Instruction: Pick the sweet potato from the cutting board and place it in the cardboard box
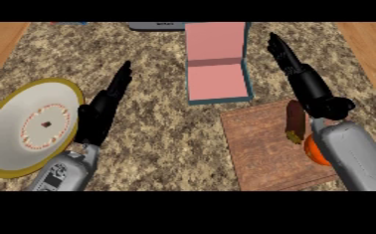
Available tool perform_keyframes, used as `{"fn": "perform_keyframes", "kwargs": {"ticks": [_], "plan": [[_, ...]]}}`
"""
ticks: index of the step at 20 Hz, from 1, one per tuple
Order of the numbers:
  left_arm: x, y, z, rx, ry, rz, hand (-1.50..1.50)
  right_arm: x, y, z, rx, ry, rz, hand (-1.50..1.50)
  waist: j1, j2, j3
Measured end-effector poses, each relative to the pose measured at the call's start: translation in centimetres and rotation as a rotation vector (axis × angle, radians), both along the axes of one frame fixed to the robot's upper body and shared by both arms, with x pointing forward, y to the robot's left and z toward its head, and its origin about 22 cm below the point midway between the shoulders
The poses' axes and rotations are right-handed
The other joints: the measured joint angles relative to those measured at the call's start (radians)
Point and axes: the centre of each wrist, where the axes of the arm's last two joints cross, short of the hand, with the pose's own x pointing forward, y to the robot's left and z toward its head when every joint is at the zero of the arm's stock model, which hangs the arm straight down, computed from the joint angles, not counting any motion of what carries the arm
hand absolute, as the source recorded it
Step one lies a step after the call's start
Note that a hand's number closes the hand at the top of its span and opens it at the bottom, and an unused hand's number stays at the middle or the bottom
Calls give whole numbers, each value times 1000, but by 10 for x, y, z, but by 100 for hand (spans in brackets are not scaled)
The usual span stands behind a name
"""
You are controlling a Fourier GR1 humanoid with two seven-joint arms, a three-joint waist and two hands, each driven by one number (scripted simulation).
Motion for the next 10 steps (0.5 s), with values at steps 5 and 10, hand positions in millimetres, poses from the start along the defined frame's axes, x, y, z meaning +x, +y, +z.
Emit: {"fn": "perform_keyframes", "kwargs": {"ticks": [5, 10], "plan": [[-2, 62, -8, 153, 4, 188, 0, -13, -49, -18, 94, 120, -109, -150, 8, 6, -1], [-9, 112, -17, 277, 49, 346, 0, -38, -106, -31, -327, 142, -168, -150, 17, 9, -9]]}}
